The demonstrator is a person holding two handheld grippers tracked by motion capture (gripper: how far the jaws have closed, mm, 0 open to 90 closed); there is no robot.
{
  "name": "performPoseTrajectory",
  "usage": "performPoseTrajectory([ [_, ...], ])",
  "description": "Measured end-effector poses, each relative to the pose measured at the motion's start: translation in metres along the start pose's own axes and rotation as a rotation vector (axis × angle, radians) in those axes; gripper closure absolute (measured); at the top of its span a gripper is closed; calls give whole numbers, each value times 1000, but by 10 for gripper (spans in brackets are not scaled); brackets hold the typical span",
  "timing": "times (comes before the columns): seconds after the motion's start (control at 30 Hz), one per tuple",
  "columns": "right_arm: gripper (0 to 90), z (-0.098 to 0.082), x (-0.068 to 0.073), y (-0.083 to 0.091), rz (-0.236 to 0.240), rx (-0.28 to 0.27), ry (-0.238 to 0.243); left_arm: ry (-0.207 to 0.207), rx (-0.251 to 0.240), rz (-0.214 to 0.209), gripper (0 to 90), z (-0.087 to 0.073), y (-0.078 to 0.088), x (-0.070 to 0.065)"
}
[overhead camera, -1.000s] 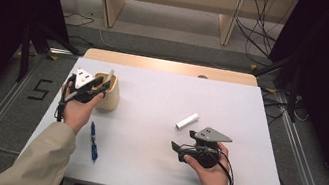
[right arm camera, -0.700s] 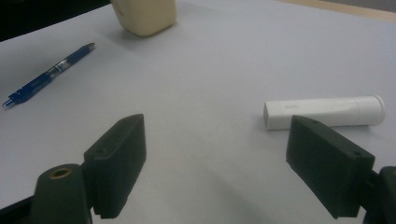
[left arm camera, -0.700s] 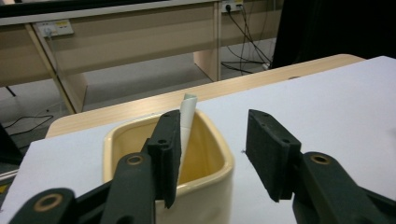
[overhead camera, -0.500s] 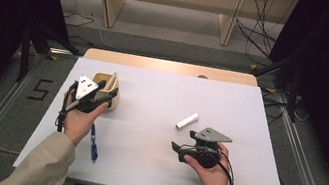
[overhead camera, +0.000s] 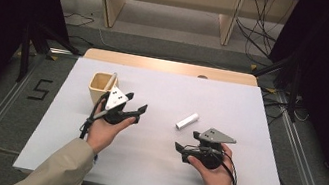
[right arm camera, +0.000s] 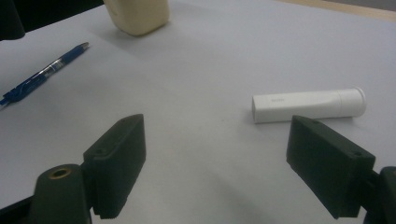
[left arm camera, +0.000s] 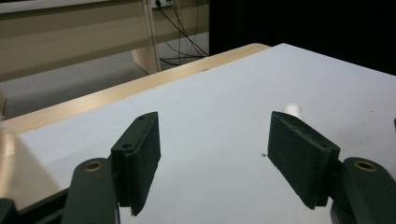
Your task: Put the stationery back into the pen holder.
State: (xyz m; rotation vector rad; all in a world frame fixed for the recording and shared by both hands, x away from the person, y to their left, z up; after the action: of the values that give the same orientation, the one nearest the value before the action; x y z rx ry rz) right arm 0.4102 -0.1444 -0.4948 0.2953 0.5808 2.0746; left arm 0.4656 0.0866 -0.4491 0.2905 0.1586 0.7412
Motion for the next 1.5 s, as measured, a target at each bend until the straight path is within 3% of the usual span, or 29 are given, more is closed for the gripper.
performPoseTrajectory([
  [0.23, 206, -3, -4, 3, -2, 3, -2, -16, 36, -53, 307, -2, -31, -19],
  [0.53, 206, -6, -7, 6, -6, 11, 0, -23, 81, -111, 355, -7, -63, -35],
  [0.77, 206, -8, -9, 8, -10, 10, -7, -7, 118, -128, 404, -16, -82, -41],
  [1.17, 206, -11, -12, 9, -11, 16, -19, -24, 188, -163, 459, -32, -114, -53],
  [1.5, 206, -11, -13, 10, -11, 15, -22, -21, 224, -186, 508, -41, -130, -58],
])
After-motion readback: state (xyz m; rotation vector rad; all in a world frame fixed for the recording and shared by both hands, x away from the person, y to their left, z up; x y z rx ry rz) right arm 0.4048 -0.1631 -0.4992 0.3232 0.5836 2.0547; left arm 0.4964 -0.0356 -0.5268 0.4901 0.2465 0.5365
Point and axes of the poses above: each handheld gripper's, and its own axes: y roughly backward along the jaws, z roughly out of its top, x roughly to its left, the point moved 6 cm from there along -y, roughly forward along the jaws, and after that the axes turned 12 degrees about -z, right-handed, at the moved point
